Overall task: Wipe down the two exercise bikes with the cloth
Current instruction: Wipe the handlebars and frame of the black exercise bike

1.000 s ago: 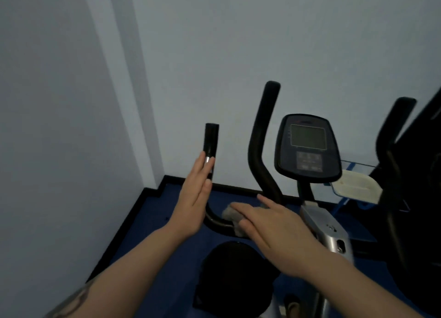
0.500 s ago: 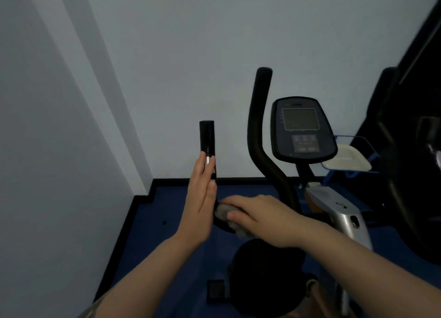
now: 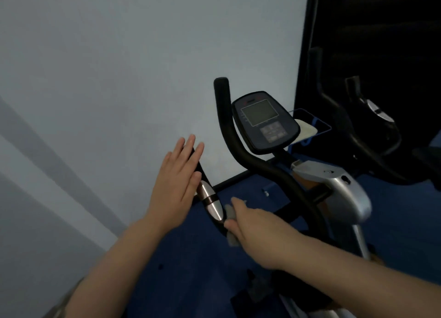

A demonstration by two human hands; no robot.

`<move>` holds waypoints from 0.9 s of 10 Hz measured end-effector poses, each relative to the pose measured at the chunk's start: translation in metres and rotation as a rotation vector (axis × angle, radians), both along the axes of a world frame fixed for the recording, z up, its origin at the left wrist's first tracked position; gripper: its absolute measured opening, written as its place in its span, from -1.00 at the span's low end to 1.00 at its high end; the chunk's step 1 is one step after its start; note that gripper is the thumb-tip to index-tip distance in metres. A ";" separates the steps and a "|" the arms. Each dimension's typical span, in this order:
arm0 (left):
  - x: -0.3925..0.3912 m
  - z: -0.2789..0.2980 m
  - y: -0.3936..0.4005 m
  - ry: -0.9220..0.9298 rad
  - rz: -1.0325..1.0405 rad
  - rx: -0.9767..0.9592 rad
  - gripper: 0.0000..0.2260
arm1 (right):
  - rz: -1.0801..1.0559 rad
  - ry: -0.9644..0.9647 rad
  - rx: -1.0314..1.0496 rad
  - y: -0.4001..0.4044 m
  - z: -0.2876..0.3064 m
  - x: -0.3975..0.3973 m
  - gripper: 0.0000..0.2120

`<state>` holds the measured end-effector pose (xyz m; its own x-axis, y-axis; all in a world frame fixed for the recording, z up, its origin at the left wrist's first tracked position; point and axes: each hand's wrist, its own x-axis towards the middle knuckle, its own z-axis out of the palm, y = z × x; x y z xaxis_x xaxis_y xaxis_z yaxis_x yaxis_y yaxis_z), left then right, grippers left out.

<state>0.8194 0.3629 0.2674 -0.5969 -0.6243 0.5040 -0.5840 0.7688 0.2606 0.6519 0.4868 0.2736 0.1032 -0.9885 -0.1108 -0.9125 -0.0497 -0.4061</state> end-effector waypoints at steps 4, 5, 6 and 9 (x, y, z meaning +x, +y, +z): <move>0.020 0.020 -0.034 0.188 -0.206 0.321 -0.62 | -0.588 -0.546 -0.348 -0.023 -0.013 0.080 -0.61; 0.019 0.025 -0.034 0.341 -0.203 0.478 -0.59 | -0.622 -0.499 -0.419 -0.056 -0.007 0.084 -0.67; 0.015 0.027 -0.032 0.439 -0.220 0.564 -0.61 | -0.609 -0.590 -0.377 -0.095 0.017 0.083 -0.68; 0.013 0.026 -0.028 0.509 -0.241 0.667 -0.58 | -0.534 -0.464 -0.522 -0.080 -0.006 0.087 -0.60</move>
